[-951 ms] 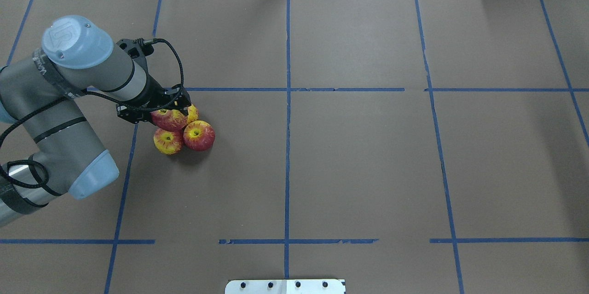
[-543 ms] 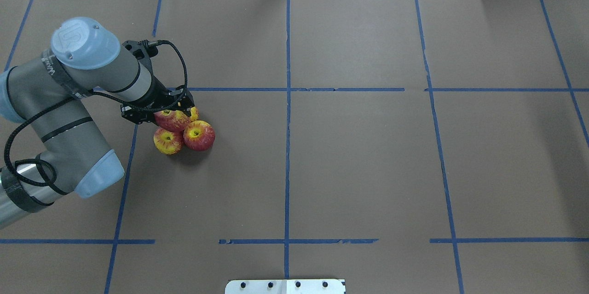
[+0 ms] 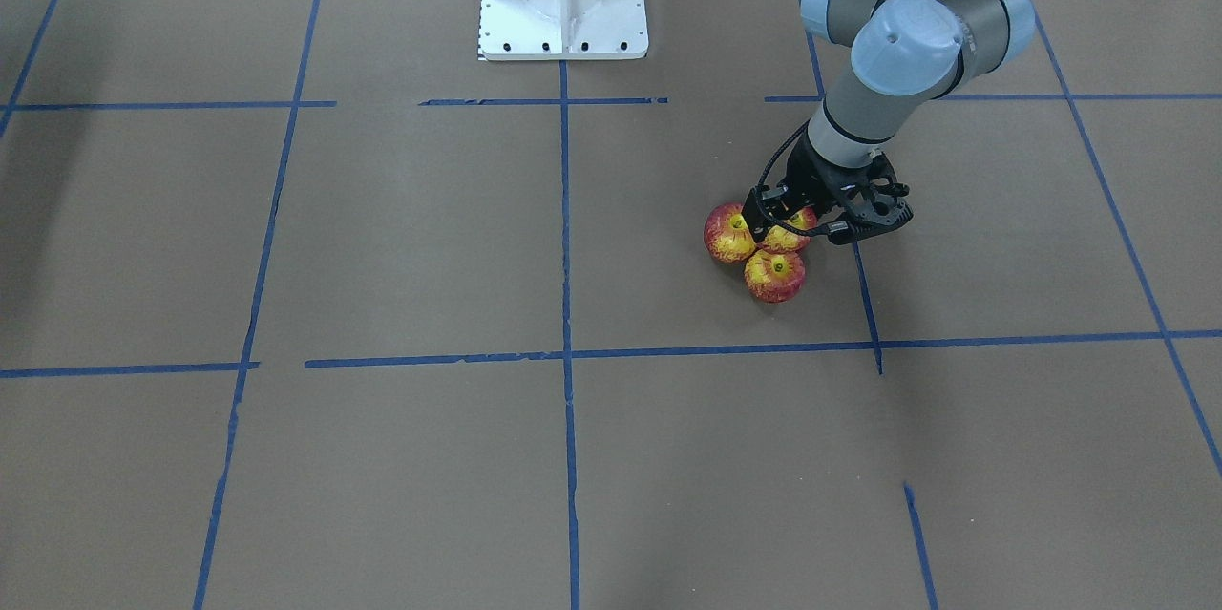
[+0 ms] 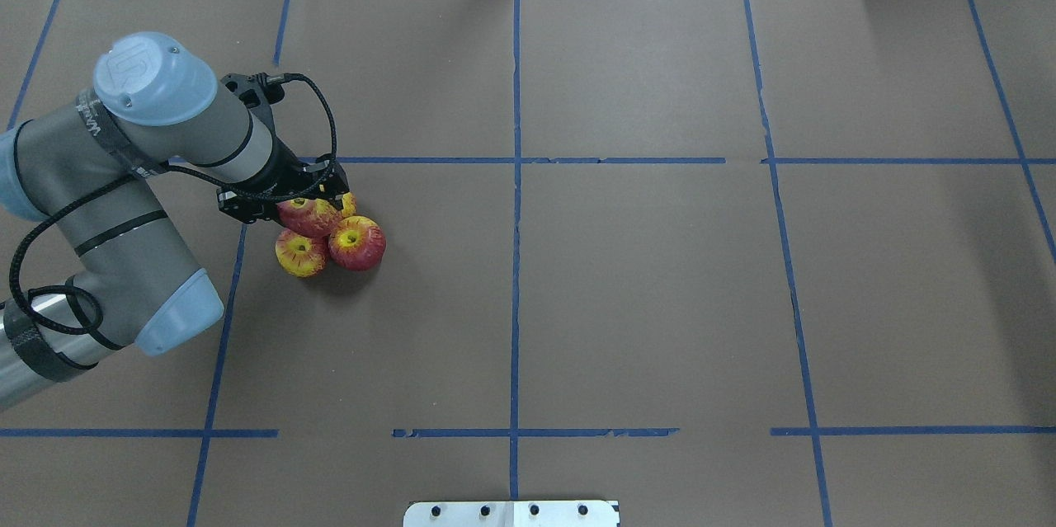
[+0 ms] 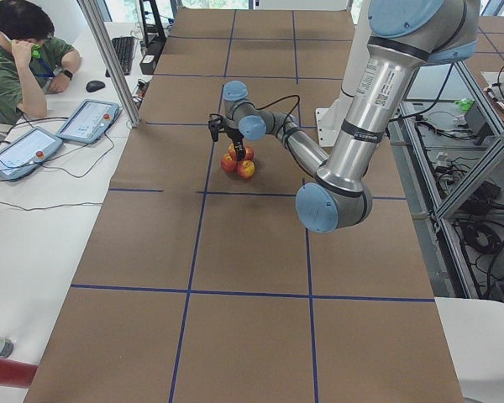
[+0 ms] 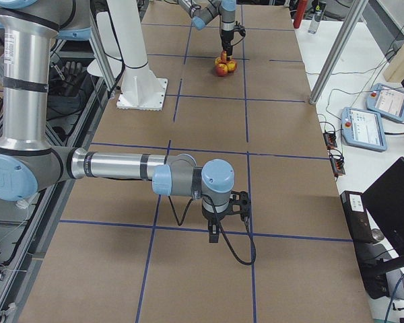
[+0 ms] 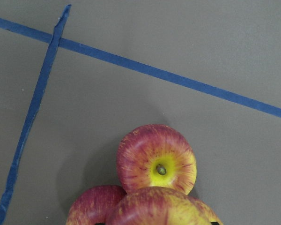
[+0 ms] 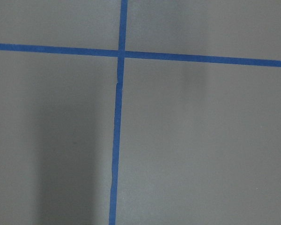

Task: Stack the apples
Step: 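Lower the held apple onto the top of the cluster with the left gripper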

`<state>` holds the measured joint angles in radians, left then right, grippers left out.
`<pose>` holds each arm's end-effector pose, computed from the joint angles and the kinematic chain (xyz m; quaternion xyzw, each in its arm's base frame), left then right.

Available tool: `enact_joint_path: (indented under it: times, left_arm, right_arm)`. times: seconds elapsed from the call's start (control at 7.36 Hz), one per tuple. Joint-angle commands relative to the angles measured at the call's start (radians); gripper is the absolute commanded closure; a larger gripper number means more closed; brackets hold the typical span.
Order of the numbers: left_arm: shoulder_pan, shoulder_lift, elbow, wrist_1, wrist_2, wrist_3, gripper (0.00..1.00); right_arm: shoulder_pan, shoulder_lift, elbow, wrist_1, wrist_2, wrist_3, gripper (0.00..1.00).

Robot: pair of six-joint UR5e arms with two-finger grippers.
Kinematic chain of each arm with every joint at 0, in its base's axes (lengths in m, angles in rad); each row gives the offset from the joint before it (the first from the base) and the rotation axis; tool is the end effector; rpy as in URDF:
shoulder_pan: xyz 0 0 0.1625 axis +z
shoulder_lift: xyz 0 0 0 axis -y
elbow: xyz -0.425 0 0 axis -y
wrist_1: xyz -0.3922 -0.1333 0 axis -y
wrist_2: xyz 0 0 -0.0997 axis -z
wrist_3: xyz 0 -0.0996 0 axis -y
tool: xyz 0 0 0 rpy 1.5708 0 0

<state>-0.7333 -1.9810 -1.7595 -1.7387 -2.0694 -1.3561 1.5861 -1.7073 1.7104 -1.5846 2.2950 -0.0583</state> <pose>0.4077 -0.4826 0.3250 -0.0381 0.4270 -0.1412 0.8923 0.0739 -0.4322 0.6580 0.0080 -0.3542 -0.0182 0.9350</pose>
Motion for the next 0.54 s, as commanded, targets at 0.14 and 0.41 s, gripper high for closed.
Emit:
enact_joint_path:
  times: [0.14, 0.41]
  left_arm:
    - [0.0, 0.001, 0.0, 0.001, 0.0, 0.0, 0.09]
    - [0.0, 0.002, 0.0, 0.001, 0.0, 0.0, 0.04]
  right_arm:
    - [0.0, 0.0, 0.0, 0.0, 0.0, 0.0, 0.0]
    - [0.0, 0.0, 0.0, 0.0, 0.0, 0.0, 0.0]
